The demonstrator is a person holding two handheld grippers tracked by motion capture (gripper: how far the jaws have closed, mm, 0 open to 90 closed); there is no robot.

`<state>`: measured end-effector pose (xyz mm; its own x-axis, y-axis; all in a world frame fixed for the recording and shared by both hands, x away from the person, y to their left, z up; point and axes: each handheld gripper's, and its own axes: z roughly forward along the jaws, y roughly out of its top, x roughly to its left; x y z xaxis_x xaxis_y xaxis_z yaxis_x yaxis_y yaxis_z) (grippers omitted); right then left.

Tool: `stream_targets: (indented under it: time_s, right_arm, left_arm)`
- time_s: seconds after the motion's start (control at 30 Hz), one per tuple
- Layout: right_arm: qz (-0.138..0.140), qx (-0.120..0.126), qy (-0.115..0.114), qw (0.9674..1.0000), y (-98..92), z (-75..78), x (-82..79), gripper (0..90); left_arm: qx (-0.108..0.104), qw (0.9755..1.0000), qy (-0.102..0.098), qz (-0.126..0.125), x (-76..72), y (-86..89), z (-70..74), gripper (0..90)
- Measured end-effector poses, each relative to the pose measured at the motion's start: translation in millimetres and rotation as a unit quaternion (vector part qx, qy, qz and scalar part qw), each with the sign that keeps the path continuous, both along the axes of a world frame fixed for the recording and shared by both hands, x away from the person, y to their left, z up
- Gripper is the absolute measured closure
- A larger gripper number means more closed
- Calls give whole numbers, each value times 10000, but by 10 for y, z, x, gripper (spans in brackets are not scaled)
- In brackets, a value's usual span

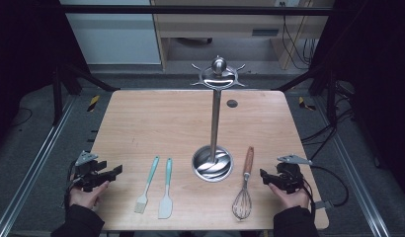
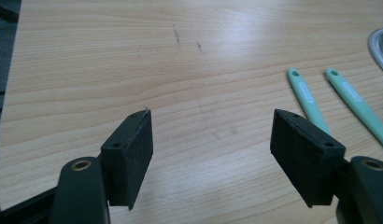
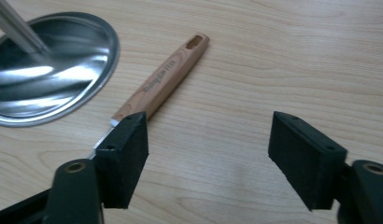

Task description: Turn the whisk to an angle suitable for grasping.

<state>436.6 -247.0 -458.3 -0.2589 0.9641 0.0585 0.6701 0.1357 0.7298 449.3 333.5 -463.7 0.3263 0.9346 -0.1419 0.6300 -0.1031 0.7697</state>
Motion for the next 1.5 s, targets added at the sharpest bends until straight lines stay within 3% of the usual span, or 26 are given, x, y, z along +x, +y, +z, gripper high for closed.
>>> stream_targets:
  time_s: [0.2, 0.37, 0.63, 1.03, 1.5]
  right_arm:
    - [86, 80, -13, 9999, 86, 51, -26, 361]
    - [223, 86, 13, 9997, 279, 83, -20, 385]
    - [82, 168, -45, 9998, 411, 53, 28, 412]
    - [2, 35, 610, 9981, 535, -136, 241, 512]
    - [40, 37, 1102, 9939, 600, -235, 317, 564]
  left_arm:
    - [85, 9999, -49, -52, -46, -43, 64, 339]
    - [230, 9996, -145, -88, -73, -81, 87, 338]
    - [323, 9992, -188, -124, -55, -104, 66, 332]
    - [440, 9988, -150, -178, -24, -145, 41, 329]
    - [484, 9986, -92, -186, -15, -157, 29, 334]
